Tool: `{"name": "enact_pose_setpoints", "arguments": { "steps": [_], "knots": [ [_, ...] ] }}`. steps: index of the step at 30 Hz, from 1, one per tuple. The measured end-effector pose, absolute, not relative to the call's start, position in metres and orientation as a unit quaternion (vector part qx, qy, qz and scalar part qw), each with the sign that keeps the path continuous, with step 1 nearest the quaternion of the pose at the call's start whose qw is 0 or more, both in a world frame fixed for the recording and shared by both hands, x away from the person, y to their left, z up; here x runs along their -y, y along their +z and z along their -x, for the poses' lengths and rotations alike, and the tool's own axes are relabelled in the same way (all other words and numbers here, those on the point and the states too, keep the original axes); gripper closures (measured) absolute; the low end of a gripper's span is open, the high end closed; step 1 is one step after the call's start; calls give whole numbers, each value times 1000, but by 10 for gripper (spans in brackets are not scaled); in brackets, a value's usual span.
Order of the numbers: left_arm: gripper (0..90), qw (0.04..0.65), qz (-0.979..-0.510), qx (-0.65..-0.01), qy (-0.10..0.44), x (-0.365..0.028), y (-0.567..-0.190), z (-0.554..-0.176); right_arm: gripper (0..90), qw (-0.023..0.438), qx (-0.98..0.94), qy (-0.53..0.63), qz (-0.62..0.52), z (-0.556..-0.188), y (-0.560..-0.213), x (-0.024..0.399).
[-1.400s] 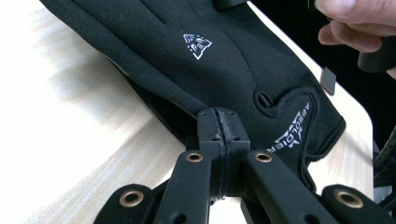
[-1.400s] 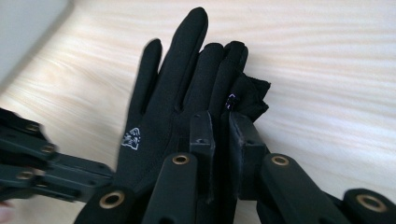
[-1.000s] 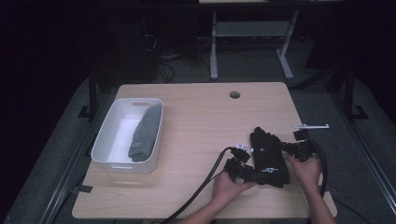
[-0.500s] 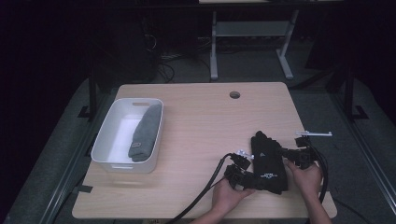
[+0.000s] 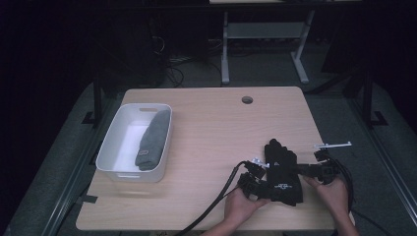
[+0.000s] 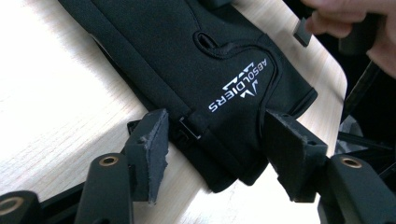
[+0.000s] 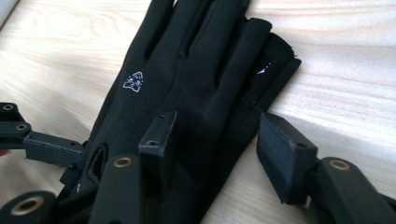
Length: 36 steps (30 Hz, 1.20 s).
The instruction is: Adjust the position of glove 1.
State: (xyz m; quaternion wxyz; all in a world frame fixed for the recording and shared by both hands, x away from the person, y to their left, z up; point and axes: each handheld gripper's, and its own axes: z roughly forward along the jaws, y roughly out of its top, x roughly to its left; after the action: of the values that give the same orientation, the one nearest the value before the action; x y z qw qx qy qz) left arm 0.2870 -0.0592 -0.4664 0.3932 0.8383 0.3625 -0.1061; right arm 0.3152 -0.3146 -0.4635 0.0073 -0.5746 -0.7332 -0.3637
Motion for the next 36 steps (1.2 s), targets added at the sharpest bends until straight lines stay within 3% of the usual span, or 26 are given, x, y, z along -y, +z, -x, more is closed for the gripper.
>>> {"name": "enact_pose_setpoints", "arguments": {
  "steps": [3, 10, 15, 36],
  "knots": [
    [474, 389, -844, -358, -86, 63, -467, -286, 550, 0, 736, -362, 572, -313, -464, 311],
    [746, 400, -841, -357, -75, 70, -472, -291, 743, -1, 715, -391, 580, -305, -471, 306],
    [761, 404, -842, -349, -83, 69, -471, -294, 777, -22, 709, -402, 579, -301, -467, 306],
    [770, 424, -830, -353, -84, 41, -447, -311, 782, -11, 681, -451, 576, -310, -436, 301]
  ]
}}
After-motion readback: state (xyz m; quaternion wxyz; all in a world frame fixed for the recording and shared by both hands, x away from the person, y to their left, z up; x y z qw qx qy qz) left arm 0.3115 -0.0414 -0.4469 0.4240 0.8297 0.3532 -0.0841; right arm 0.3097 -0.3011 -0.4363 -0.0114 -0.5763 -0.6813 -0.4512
